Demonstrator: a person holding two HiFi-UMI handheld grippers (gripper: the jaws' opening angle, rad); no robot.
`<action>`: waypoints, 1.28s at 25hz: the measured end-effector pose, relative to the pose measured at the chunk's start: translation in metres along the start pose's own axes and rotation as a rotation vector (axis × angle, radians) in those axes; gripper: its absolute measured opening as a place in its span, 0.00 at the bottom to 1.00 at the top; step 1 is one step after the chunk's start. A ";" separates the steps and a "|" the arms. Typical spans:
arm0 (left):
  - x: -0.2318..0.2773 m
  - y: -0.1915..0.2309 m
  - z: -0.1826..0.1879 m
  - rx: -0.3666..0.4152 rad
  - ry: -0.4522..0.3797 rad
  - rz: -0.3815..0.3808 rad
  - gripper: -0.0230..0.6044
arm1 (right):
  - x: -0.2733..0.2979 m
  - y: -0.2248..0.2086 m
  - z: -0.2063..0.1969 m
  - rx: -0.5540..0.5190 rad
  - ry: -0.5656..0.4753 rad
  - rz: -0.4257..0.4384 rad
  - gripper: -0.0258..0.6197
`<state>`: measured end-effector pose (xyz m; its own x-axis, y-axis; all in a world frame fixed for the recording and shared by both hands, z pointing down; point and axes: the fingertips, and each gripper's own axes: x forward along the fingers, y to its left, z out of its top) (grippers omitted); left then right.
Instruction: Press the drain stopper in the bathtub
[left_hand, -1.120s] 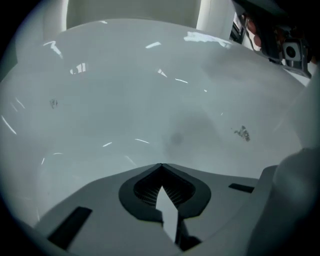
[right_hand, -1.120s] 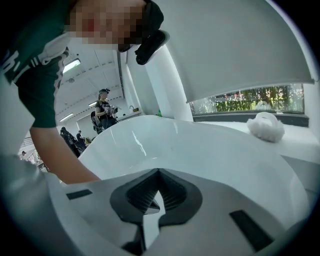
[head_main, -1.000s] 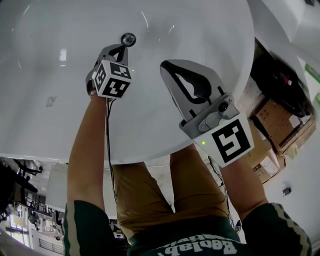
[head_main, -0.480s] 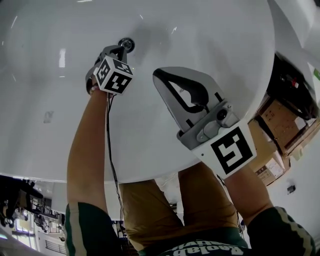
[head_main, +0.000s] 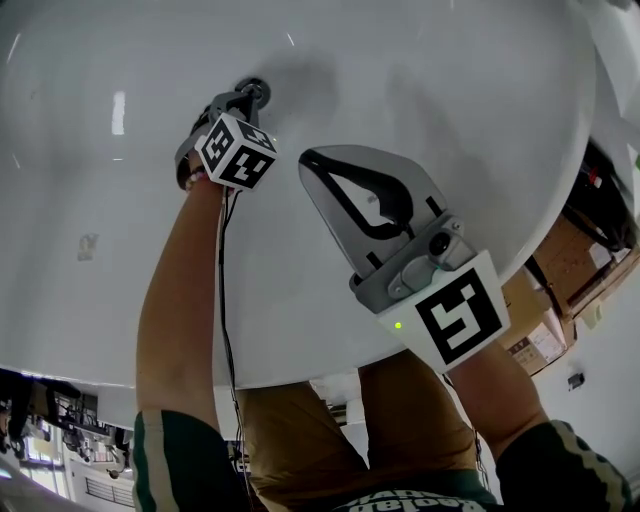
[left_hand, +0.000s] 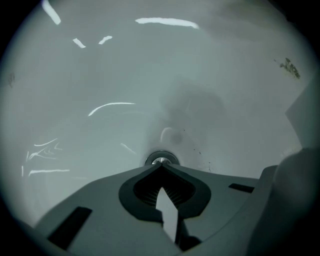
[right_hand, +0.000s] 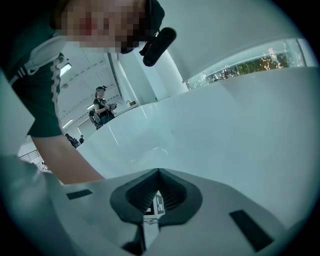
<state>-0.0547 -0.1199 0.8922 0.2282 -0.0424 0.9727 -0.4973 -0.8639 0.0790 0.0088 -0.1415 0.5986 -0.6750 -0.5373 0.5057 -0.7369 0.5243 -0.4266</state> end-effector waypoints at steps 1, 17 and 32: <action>0.002 0.001 0.000 0.000 0.003 -0.001 0.05 | 0.001 -0.001 -0.001 0.006 0.000 -0.004 0.06; 0.036 0.001 -0.014 0.099 0.121 0.020 0.05 | 0.014 -0.002 -0.013 0.015 0.018 -0.002 0.06; 0.030 0.002 -0.010 -0.023 0.087 0.049 0.05 | 0.013 -0.004 -0.013 0.019 0.024 -0.020 0.06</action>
<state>-0.0574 -0.1178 0.9239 0.1303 -0.0400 0.9907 -0.5256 -0.8500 0.0348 0.0032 -0.1421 0.6168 -0.6595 -0.5310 0.5320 -0.7507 0.5009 -0.4307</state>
